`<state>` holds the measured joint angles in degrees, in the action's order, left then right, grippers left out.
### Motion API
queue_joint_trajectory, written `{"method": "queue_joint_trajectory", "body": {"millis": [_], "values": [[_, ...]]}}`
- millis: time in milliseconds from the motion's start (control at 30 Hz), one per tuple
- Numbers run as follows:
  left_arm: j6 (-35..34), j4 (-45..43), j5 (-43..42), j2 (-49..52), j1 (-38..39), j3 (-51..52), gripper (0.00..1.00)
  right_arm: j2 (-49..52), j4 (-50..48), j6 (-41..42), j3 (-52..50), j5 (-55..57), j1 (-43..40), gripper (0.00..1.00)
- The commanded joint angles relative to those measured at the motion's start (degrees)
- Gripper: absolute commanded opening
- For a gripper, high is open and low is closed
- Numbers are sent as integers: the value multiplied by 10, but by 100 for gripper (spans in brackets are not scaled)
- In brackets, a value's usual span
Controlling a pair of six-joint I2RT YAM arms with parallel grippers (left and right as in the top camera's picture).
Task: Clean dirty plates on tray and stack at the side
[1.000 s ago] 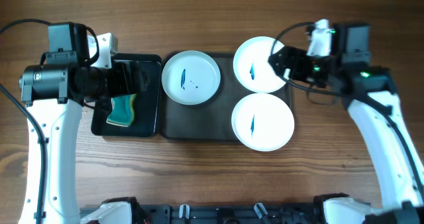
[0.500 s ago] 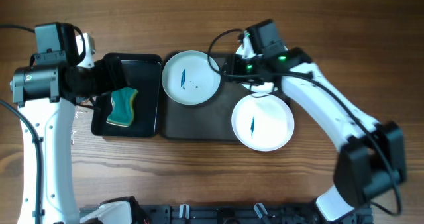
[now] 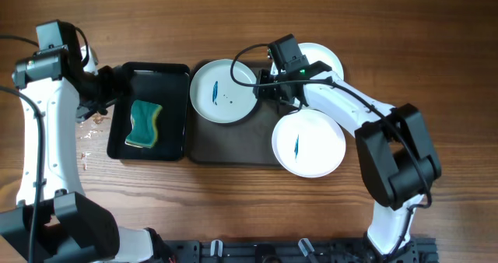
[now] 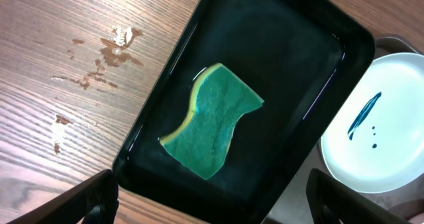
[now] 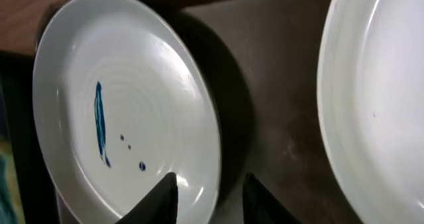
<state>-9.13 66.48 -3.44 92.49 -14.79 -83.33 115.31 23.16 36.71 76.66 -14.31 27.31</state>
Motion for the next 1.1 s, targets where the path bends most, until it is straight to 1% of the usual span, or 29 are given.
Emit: {"method": "queue_joint_trajectory", "body": {"millis": [0, 200, 267, 333, 367, 500, 733, 800, 867, 933, 1000, 1067], "values": [[-3, -11, 5, 18, -2, -10, 88, 31, -10, 21, 10, 17, 4, 31], [-3, -12, 5, 30, -2, -10, 88, 45, -36, 24, 10, 37, 21, 26], [-3, -12, 5, 31, -2, -10, 88, 45, -33, 24, 12, 55, 30, 25], [-3, -12, 5, 31, -2, -10, 88, 45, -21, 23, 21, 66, 33, 22], [-3, -12, 5, 31, -2, -10, 88, 45, -15, 23, 24, 72, 33, 20], [-4, -11, 4, 31, -2, -10, 88, 45, 16, 25, 30, 75, 33, 5], [-4, 8, -4, 31, -1, -10, 86, 45, 95, 38, 42, 48, 33, 5], [-4, 15, -17, 31, -1, -10, 85, 45, 115, 38, 45, 39, 33, 5], [-4, 26, -47, 31, 0, -7, 83, 45, 137, 39, 46, 30, 33, 5], [-3, 30, -73, 31, 3, 9, 83, 45, 153, 38, 45, 17, 33, 5], [-3, 14, -79, 31, 16, 42, 82, 45, 153, 31, 45, 9, 33, 4], [4, -19, -78, 31, 28, 78, 81, 45, 151, 30, 45, 9, 32, 4]]}}
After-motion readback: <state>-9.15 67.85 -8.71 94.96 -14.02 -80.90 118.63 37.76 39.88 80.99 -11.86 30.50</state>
